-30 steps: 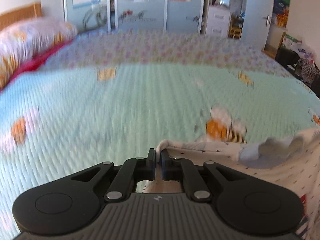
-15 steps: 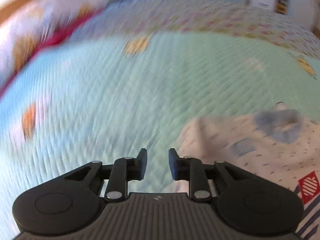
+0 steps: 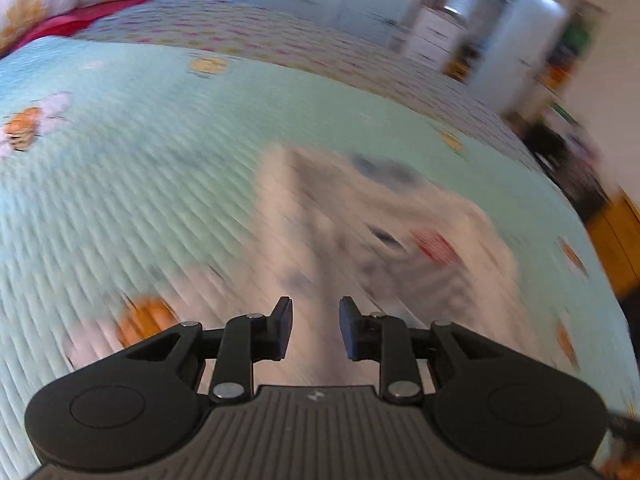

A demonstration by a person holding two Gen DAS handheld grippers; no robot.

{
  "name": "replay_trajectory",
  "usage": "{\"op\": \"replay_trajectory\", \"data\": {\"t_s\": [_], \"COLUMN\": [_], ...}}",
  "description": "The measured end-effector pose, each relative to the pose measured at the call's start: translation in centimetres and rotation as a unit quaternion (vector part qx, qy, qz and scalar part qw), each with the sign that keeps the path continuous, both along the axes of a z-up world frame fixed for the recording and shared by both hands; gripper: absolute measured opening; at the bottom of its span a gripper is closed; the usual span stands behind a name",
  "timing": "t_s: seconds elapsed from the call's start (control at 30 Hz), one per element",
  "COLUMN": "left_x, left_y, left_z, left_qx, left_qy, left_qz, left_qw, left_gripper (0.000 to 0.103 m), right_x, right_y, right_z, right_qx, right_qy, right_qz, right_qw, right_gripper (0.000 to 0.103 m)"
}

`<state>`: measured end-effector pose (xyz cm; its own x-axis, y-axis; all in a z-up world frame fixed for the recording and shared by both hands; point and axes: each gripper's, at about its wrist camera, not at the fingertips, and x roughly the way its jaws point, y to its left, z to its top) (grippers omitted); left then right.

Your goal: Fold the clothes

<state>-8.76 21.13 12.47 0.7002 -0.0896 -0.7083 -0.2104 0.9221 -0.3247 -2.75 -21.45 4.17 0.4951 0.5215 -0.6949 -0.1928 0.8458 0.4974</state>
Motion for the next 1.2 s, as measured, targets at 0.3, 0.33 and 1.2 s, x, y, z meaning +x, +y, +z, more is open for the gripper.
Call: {"op": "replay_trajectory", "data": {"t_s": [0.3,0.33,1.2], "left_x": [-3.9,-3.8,0.8], "left_y": [-9.8,-10.2,-14.3], "left_z": [-3.0,-3.2,-3.8], "left_qx": [-0.069,-0.069,0.004], "left_qy": [0.035,0.042,0.014], "left_qz": [-0.062,-0.065,-0.120], "left_qw": [0.9951,0.9946,0.9927], "left_gripper": [0.036,0.036,0.041], "right_x": [-0.5,-0.2,1.0], "right_y": [2.5,2.4,-0.1], "right_z": [-1.8,-1.3,1.8], "right_qx": [0.076,0.063,-0.025], "right_qy": [0.025,0.016,-0.073], "right_qz": [0.037,0.039,-0.043], "right_qw": [0.996,0.997,0.996], "right_gripper": [0.006,0.006,0.051]}}
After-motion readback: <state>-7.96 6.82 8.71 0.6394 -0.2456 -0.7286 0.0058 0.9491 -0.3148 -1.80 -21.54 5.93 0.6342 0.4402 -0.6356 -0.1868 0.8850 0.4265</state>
